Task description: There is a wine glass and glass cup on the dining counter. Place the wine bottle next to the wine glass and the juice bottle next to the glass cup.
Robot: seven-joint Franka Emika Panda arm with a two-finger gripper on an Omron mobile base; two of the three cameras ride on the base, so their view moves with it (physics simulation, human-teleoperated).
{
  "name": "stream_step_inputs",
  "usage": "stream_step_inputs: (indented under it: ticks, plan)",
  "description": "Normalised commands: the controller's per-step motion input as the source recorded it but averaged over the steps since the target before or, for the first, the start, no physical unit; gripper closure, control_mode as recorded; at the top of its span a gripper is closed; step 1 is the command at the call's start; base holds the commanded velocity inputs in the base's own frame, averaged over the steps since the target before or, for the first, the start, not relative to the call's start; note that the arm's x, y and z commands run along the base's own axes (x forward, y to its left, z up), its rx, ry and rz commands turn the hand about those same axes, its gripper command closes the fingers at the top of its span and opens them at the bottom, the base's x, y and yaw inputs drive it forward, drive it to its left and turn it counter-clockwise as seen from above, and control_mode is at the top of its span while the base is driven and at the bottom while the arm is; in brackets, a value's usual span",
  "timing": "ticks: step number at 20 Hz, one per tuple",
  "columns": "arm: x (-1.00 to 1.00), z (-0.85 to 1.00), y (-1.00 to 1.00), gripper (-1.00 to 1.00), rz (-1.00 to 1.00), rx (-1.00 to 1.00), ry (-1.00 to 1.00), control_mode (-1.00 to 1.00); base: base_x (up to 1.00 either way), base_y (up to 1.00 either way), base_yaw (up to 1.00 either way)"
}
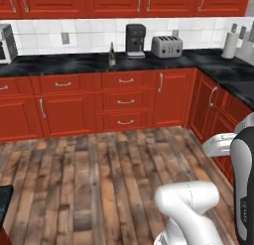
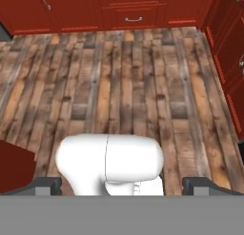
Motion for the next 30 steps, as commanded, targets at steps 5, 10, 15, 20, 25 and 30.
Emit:
stream_step_inputs:
  ticks: [5, 10, 15, 20, 25, 30]
  plan:
    - [0.00, 0.00, 0.00, -1.00, 0.00, 0.00, 0.00, 1.00, 0.94, 0.00, 0.00]
    - [0.00, 0.00, 0.00, -1.00, 0.00, 0.00, 0.00, 1.00, 0.94, 0.01, 0.00]
    - [0.00, 0.00, 0.00, -1.00, 0.00, 0.00, 0.00, 1.00, 0.93, 0.08, 0.00]
    - [0.00, 0.00, 0.00, -1.00, 0.00, 0.00, 0.00, 1.00, 0.93, 0.15, -0.02]
    - [0.00, 0.00, 0.00, -1.00, 0.00, 0.00, 0.00, 1.00, 0.90, 0.17, -0.02]
    - [0.00, 0.00, 0.00, -1.00, 0.00, 0.00, 0.00, 1.00, 0.77, 0.37, -0.01]
